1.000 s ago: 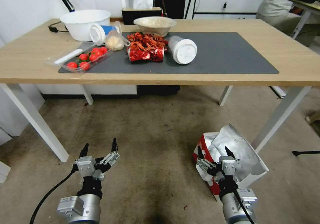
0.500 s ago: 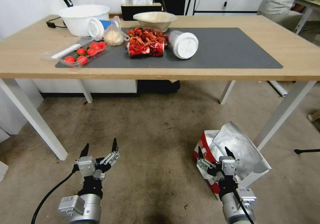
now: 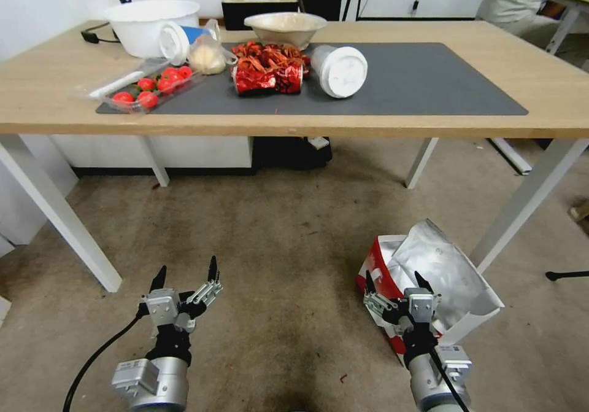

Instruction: Pick up the food delivery bag from the floor and place it on the table.

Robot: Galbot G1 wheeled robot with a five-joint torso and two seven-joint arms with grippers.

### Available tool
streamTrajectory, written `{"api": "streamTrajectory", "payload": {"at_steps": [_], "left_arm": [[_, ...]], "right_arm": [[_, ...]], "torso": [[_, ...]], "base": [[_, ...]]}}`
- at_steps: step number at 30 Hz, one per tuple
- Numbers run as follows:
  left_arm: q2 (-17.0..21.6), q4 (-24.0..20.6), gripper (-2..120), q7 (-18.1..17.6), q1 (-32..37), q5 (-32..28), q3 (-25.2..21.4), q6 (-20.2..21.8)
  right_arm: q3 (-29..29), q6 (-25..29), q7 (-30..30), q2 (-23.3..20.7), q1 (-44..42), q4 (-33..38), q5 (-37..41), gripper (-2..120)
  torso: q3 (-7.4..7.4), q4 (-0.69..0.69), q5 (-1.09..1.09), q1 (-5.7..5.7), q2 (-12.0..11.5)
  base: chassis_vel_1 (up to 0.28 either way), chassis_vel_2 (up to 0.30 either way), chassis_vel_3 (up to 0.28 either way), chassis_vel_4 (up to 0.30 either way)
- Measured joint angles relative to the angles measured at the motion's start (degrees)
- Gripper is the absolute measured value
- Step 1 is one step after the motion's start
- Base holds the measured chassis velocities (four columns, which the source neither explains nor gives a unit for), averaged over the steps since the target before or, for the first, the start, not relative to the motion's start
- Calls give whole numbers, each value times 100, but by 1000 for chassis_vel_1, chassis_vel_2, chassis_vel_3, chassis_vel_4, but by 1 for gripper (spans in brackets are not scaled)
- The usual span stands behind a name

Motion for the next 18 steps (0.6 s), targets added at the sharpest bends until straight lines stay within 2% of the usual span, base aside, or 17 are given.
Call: {"api": "streamTrajectory", "payload": {"at_steps": [18], "left_arm": [[27, 14, 100, -6, -5, -18, -44, 3]], "right_arm": [[9, -17, -25, -3, 65, -98, 22, 100]], "torso": [[-325, 0, 0, -61, -387]], "base": [[0, 0, 0, 0]]}}
